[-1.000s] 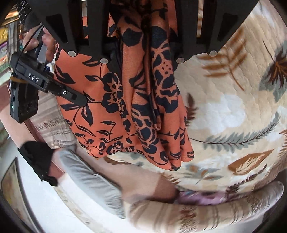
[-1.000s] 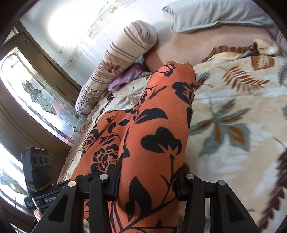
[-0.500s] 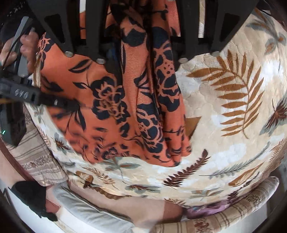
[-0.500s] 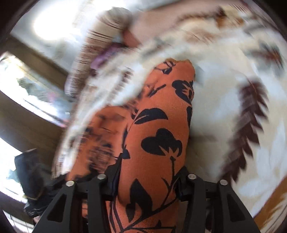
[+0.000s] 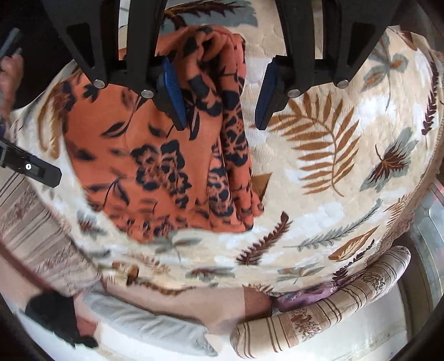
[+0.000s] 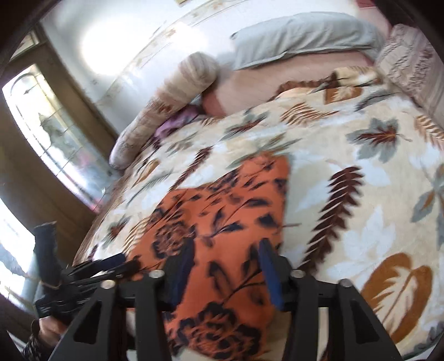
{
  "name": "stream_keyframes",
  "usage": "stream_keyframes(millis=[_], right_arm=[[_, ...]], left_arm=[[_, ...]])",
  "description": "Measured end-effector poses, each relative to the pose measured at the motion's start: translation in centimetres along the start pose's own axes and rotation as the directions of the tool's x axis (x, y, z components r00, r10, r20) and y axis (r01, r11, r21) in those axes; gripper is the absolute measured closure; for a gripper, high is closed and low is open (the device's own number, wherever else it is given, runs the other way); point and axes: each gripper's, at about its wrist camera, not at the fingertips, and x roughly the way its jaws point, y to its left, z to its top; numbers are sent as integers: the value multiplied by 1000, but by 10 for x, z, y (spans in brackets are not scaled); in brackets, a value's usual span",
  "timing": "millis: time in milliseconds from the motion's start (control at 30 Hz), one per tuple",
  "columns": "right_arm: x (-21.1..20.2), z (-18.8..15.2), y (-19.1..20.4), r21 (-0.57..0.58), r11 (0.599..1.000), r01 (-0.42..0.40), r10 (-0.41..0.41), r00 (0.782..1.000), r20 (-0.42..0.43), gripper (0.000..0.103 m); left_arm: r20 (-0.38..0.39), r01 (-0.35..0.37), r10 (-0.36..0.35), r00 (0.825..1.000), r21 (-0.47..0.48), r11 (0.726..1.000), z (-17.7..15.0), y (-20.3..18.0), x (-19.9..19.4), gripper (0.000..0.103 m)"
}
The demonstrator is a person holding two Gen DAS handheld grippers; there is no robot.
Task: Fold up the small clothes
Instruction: 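Open the right gripper and lift both grippers away from the dress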
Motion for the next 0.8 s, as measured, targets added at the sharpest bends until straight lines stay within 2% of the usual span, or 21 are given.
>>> stream_keyframes(millis=[33, 67, 100, 167, 233, 300, 367, 433, 500, 567, 667, 800], right_arm=[[9, -6, 2, 0, 1000, -4, 4, 999, -45, 61], [21, -10, 3, -4, 1000, 17, -17, 995, -95, 60], [34, -18, 5, -40, 996, 82, -86, 988, -131, 60], [37, -20, 15, -104, 985, 136, -148, 982, -121, 60], [26, -14, 21, -98, 985, 141, -152, 981, -117, 60], [11, -10, 25, -65, 987, 149, -154, 984, -91, 59], [-6, -8, 38, -75, 977, 197, -201, 979, -44, 58], [-26, -8, 52, -98, 966, 241, -241, 970, 9, 54], [-50, -7, 70, -121, 957, 265, -258, 964, 66, 51], [-67, -5, 81, -129, 949, 286, -274, 956, 107, 51], [-94, -1, 99, -118, 949, 292, -272, 949, 162, 50], [-122, -4, 119, -134, 943, 305, -277, 940, 197, 46]], left_arm=[[-9, -25, 25, 1000, 20, 1000, -3, -3, 7, 48], [-5, -46, 46, 999, 35, 998, -7, -4, 10, 42], [7, -71, 71, 997, 47, 996, -8, -7, 13, 38], [18, -104, 103, 994, 55, 993, -8, -10, 4, 37], [24, -121, 120, 992, 53, 991, -5, -11, -9, 38], [62, -147, 145, 987, 34, 989, -2, -13, -29, 37], [105, -186, 184, 977, 10, 982, -1, -15, -52, 28], [170, -245, 242, 955, -3, 970, 0, -19, -79, 21], [246, -297, 290, 925, -8, 955, -2, -25, -105, 18], [290, -339, 331, 898, -24, 941, -4, -29, -128, 11], [349, -374, 366, 863, -47, 926, -3, -31, -155, 11], [361, -322, 338, 869, -108, 941, -4, -24, -185, 10]])
